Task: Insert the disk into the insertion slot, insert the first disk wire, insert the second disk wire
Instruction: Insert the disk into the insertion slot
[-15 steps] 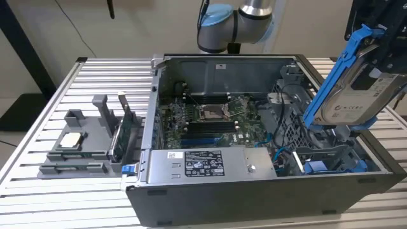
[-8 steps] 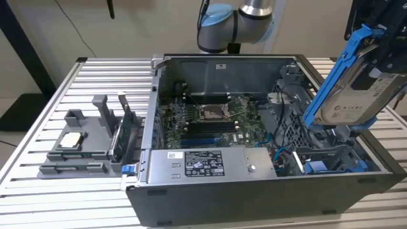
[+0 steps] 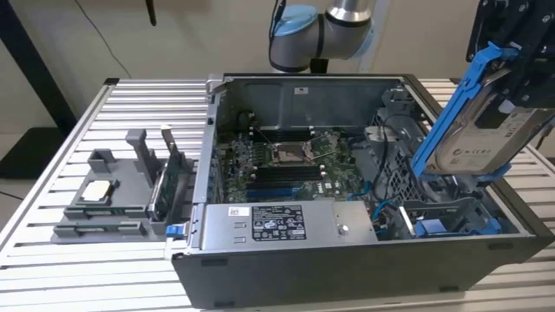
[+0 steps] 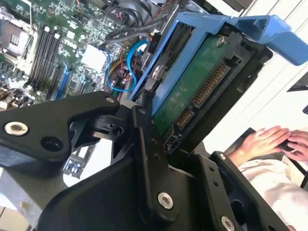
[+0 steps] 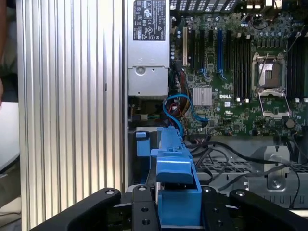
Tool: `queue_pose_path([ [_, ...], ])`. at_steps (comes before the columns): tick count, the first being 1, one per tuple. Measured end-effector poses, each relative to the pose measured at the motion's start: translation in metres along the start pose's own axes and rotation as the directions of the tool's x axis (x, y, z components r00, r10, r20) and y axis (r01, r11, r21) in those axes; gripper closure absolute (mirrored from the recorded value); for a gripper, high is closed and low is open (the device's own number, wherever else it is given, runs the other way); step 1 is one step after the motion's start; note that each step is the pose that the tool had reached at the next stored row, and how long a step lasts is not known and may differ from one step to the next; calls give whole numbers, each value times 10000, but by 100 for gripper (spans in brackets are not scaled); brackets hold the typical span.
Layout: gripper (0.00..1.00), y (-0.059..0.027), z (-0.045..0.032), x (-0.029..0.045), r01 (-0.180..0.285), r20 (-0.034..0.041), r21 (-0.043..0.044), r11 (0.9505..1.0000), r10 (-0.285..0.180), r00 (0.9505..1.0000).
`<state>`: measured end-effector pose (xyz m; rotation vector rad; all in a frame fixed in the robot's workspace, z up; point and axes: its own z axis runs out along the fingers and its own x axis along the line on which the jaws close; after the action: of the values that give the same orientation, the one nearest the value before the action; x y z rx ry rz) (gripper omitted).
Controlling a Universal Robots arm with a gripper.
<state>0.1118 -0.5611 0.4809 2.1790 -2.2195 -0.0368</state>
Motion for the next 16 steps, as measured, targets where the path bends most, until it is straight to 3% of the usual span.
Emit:
queue_pose_path([
  [6, 67, -3, 25, 0, -10, -3, 0, 10000, 10, 10000],
  [16, 67, -8, 141, 32, -40, -1, 0, 10000, 40, 10000],
])
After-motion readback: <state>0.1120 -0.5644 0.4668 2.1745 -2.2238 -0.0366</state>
